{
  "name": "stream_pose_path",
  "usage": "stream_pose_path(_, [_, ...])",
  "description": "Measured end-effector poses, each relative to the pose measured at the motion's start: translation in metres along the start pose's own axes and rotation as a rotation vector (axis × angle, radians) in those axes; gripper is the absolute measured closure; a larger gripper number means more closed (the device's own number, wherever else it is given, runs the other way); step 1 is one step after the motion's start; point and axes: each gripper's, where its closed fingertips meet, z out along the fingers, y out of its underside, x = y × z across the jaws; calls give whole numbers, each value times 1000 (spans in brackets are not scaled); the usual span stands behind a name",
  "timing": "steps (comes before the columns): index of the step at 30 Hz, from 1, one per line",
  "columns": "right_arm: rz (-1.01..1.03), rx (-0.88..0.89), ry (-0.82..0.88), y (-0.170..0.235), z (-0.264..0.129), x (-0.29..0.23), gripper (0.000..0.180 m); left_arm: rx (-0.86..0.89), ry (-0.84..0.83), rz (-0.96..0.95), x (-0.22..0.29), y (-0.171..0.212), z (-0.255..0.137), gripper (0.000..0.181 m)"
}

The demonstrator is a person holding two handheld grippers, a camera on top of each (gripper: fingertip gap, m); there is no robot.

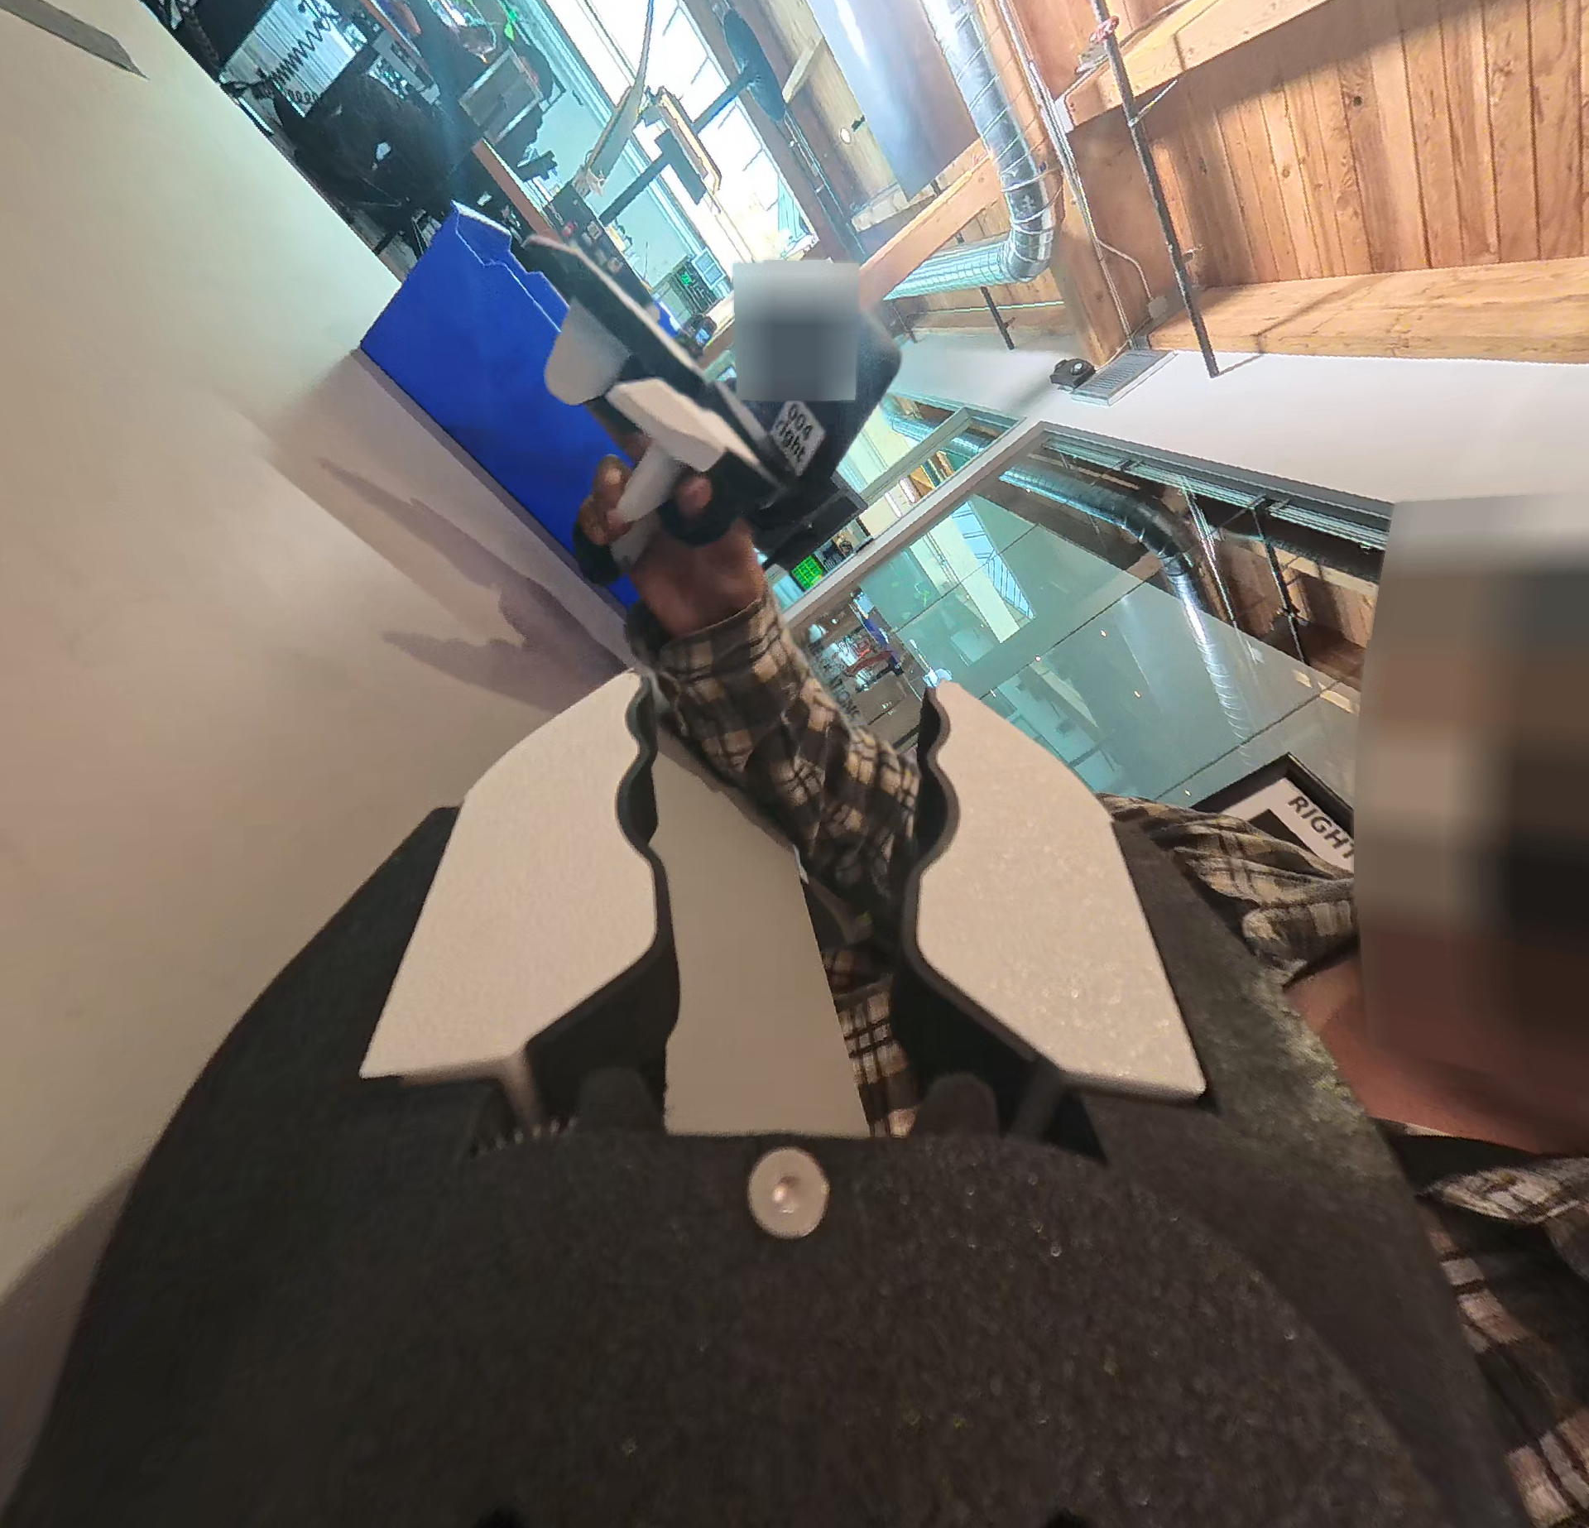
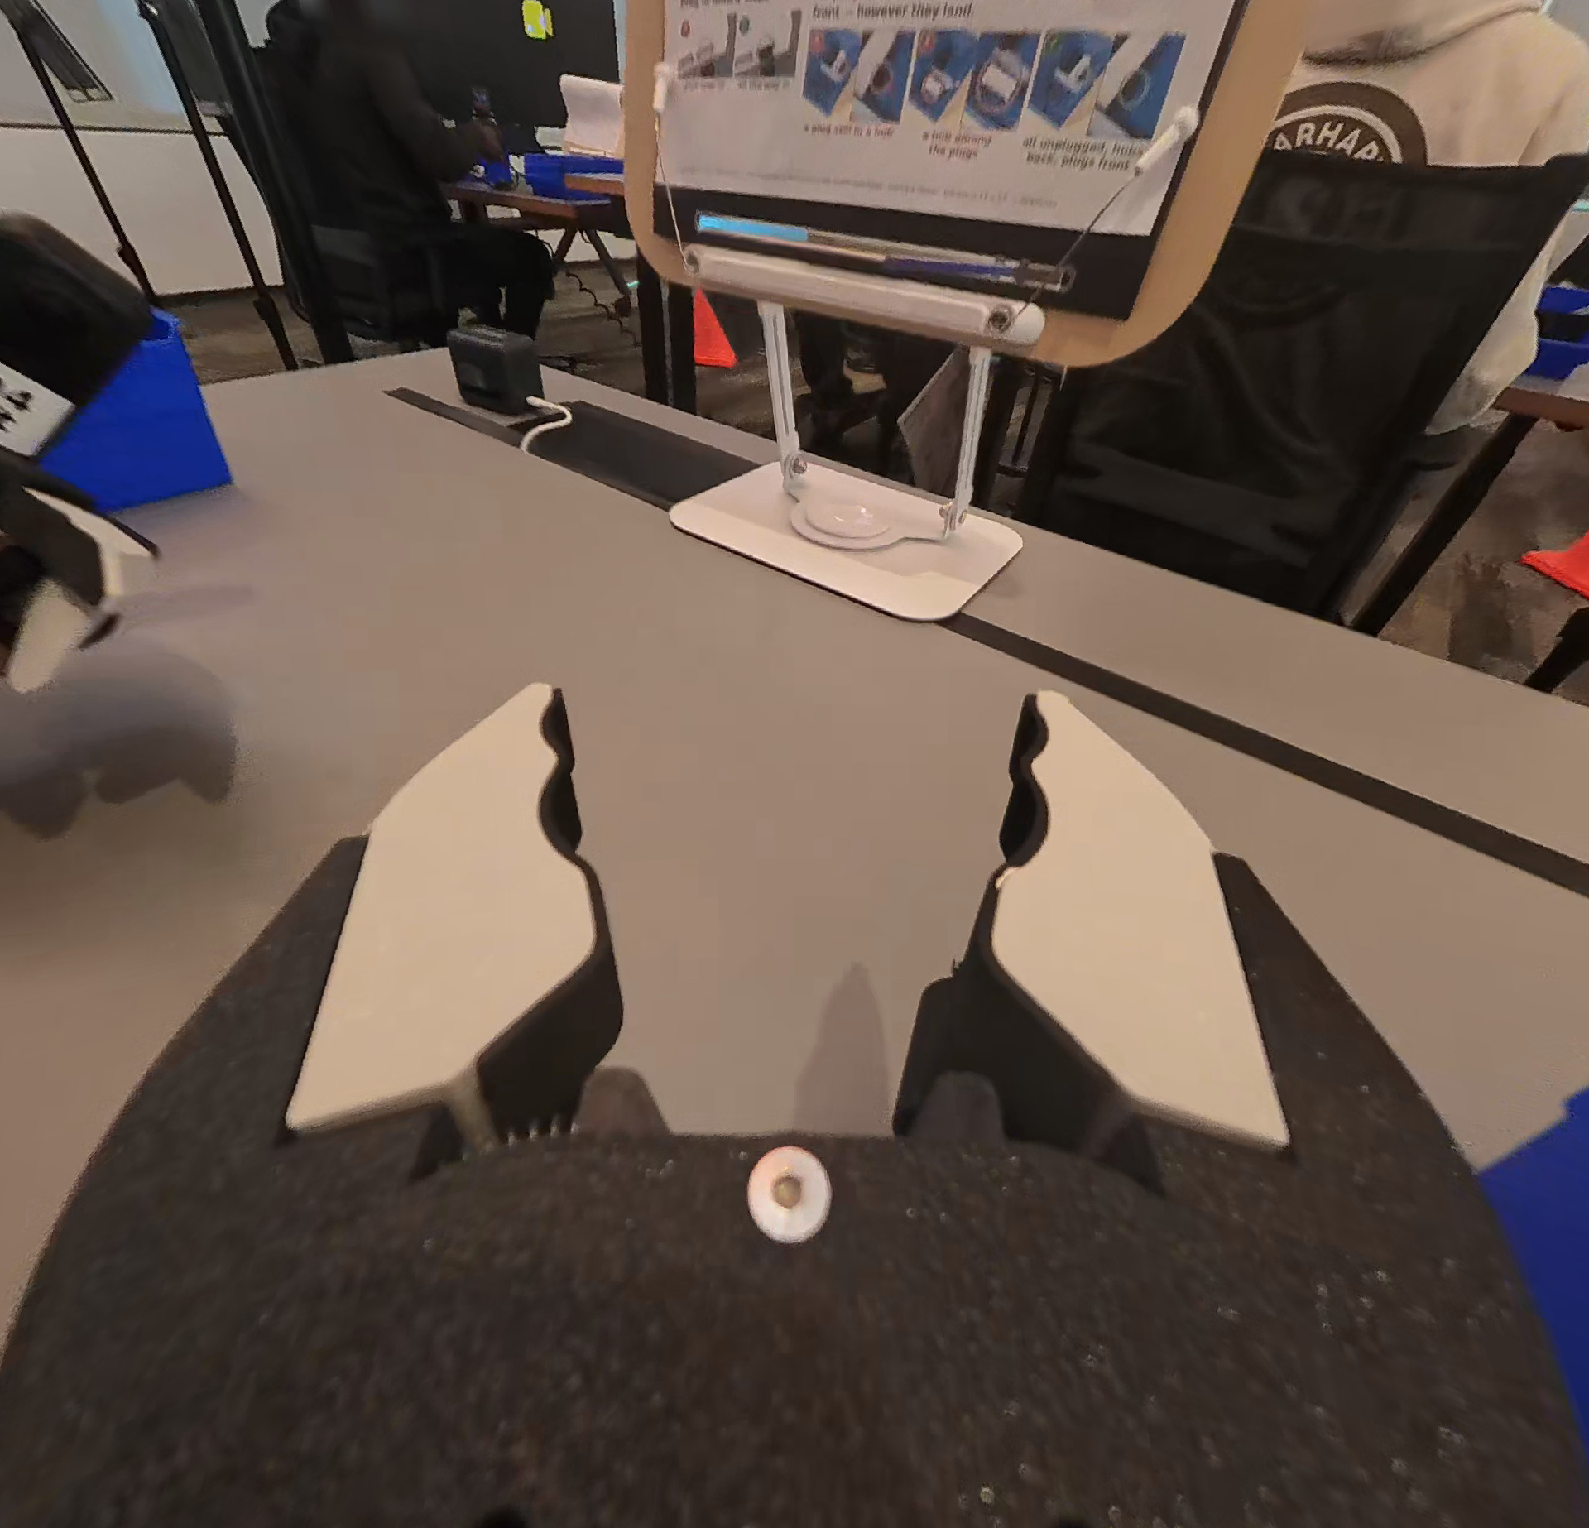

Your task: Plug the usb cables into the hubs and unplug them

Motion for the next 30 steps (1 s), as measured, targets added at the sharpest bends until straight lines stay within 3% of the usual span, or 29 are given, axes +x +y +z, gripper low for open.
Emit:
stream_pose_path(10, [-48,-20,4,27,0,-2,88,25,-29,27,-1,-6,-5,123])
stream_pose_path(30, [-74,-27,4,25,-1,-9,86,171,-252,238,-13,-35,-33,121])
